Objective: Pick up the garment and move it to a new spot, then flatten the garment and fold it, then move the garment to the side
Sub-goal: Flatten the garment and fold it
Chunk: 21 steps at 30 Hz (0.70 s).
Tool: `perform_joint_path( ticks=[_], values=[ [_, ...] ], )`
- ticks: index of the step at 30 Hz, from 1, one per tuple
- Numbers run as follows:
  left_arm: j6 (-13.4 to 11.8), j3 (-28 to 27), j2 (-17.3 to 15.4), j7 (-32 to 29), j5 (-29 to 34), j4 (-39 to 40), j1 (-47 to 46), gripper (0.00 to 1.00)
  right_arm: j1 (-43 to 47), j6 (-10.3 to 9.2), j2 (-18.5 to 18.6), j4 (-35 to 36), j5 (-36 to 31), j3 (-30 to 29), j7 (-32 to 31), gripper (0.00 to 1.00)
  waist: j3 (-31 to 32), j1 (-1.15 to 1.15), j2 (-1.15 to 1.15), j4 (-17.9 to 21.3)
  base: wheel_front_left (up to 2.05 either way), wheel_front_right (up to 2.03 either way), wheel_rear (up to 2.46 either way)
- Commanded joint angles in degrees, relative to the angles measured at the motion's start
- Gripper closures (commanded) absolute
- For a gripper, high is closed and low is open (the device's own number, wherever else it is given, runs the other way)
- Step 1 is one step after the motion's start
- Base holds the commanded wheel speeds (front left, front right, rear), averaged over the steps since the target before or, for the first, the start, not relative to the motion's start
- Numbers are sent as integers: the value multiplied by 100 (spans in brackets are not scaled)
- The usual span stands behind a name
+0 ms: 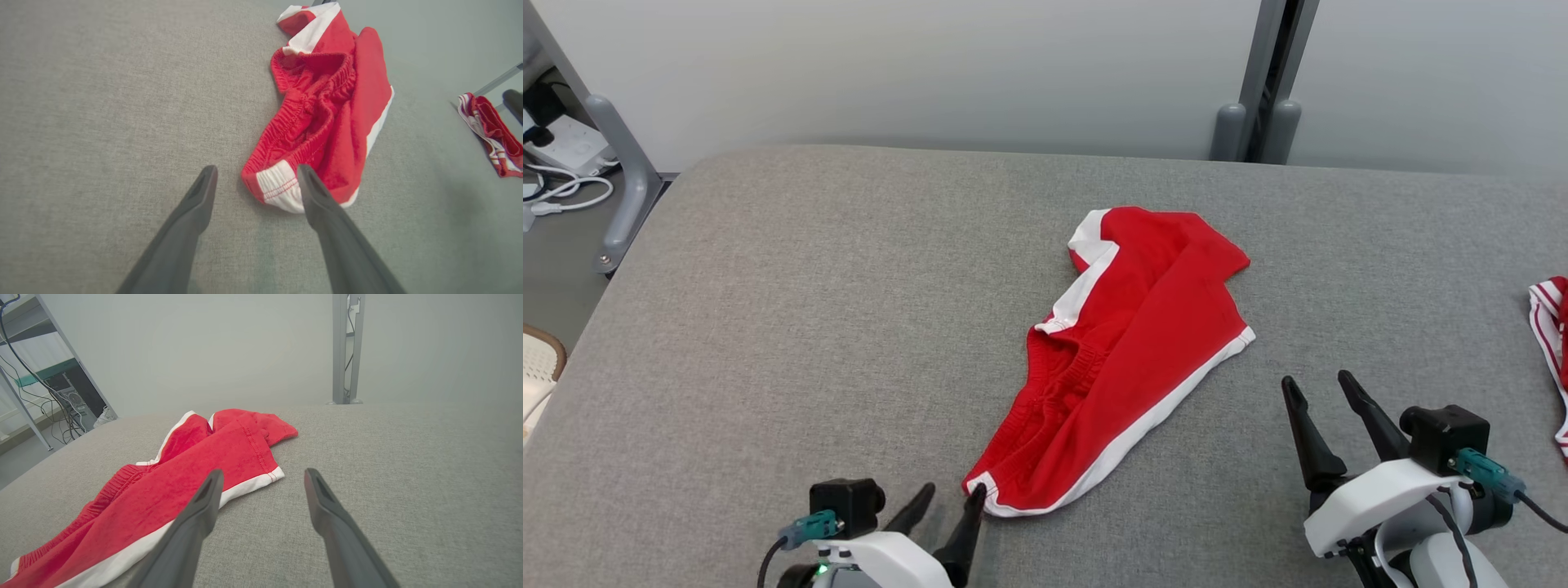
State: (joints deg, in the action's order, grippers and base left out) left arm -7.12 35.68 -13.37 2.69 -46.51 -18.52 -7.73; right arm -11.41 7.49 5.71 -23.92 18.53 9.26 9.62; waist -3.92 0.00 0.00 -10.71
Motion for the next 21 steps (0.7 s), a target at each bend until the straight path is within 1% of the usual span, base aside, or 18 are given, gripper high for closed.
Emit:
perform_joint_path(
  ticks=[1, 3, 5, 10, 16, 21],
  values=[
    [-1, 11, 14, -100, -83, 35, 31, 0, 9, 0, 12, -17, 19, 2, 48, 0, -5, 0, 0, 11, 0, 0, 0],
    [69, -23, 134, -393, -396, 87, 113, 0, -48, 0, 4, -28, 37, 33, 61, 0, -20, 0, 0, 46, 0, 0, 0],
    [42, -78, 140, -487, -507, 82, 93, 0, -82, 0, 4, -24, 54, 55, 71, 0, -47, 0, 0, 76, 0, 0, 0],
    [19, -111, 220, -511, -585, -4, 21, 0, -92, 0, 40, -51, 60, 94, 74, 0, -110, 0, 0, 168, 0, 0, 0],
    [103, -197, 287, -508, -722, -135, -117, 0, -141, 0, 69, -51, 71, 70, 88, 0, -211, 0, 0, 253, 0, 0, 0],
    [113, -245, 339, -484, -776, -266, -227, 0, -179, 0, 72, -43, 61, 29, 96, 0, -276, 0, 0, 288, 0, 0, 0]
  ],
)
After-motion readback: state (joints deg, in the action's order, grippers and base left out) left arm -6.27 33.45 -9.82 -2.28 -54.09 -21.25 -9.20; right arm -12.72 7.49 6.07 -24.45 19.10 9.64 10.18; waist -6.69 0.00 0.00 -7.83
